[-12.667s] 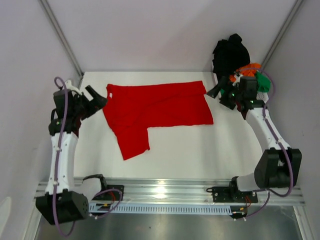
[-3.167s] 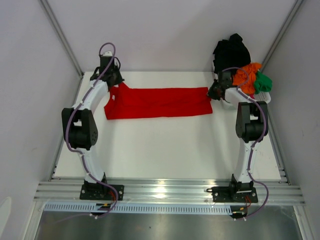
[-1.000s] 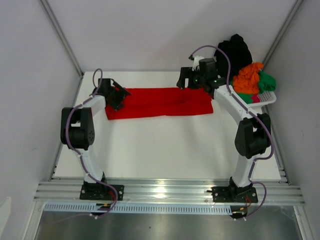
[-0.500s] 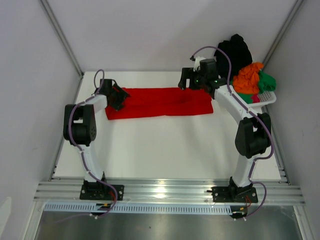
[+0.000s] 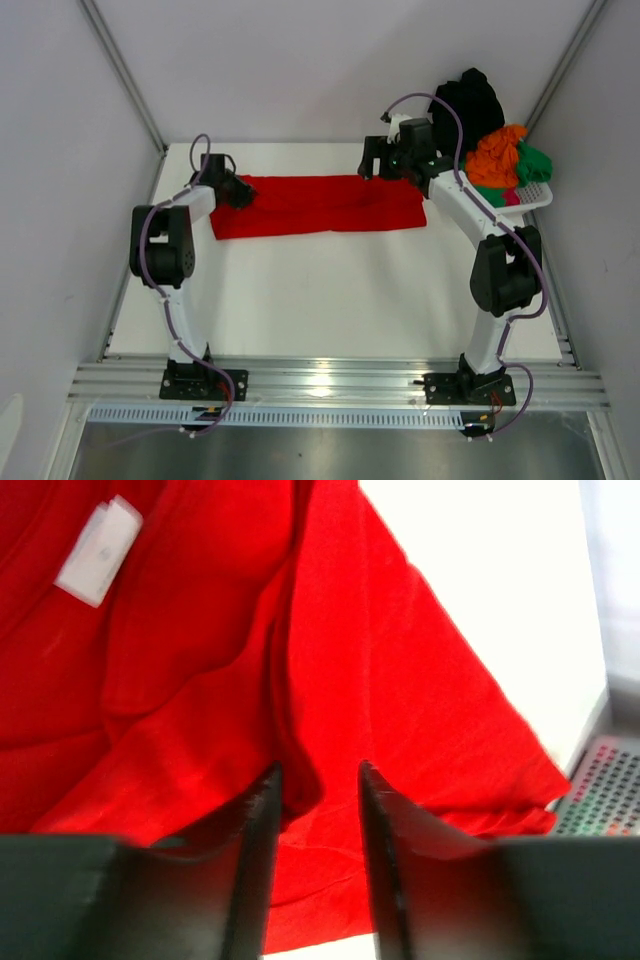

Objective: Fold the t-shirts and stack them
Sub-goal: Fold the tshirt

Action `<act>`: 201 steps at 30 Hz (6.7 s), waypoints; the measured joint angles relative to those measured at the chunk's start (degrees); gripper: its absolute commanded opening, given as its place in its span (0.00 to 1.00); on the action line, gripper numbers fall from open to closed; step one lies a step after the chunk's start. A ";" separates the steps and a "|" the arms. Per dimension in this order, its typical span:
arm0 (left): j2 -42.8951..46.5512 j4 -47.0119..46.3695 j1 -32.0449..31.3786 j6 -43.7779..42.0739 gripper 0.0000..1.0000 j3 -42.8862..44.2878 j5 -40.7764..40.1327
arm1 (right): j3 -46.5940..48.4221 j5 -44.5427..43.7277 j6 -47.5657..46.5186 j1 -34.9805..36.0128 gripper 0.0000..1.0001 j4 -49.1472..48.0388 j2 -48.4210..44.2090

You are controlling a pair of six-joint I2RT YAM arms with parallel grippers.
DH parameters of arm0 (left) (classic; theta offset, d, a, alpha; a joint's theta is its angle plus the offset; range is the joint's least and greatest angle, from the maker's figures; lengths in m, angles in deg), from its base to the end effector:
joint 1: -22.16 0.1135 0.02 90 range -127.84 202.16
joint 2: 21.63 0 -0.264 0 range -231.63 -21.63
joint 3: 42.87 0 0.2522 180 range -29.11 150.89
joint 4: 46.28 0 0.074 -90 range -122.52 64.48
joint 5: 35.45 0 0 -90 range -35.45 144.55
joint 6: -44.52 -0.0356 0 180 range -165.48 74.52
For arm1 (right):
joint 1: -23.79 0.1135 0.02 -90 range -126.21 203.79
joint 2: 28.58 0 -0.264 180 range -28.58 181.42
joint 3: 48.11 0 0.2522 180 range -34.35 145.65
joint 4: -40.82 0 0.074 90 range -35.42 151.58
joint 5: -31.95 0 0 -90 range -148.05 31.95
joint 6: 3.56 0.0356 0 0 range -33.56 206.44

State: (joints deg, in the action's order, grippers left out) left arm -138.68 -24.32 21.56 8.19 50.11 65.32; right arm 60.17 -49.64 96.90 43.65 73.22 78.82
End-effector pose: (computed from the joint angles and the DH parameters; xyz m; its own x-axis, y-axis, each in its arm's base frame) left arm 0.4459 -0.0113 0.1673 -0.5392 -0.7858 -0.3030 -0.4968 0.5872 -0.6390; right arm 0.4160 0.1558 0.3122 -0.5658 -0.0134 -0.8244 -0.3565 0.9055 0.2300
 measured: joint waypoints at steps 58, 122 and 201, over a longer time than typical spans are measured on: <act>10.03 10.10 -8.94 -9.01 0.76 8.59 -4.48 | -4.52 3.39 6.16 -4.26 0.90 -0.13 3.50; 0.15 -10.23 -7.67 2.51 0.01 3.13 9.35 | -8.35 6.95 7.58 -6.03 0.00 -0.70 1.86; 26.38 11.08 0.04 -7.17 0.87 -13.49 -0.52 | -12.66 1.79 2.69 -5.57 0.99 -4.57 2.10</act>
State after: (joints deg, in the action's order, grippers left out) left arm -112.30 -13.23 21.61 1.02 36.62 64.79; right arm 47.51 -47.85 99.59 38.08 68.65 80.92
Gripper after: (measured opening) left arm 0.849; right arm 0.992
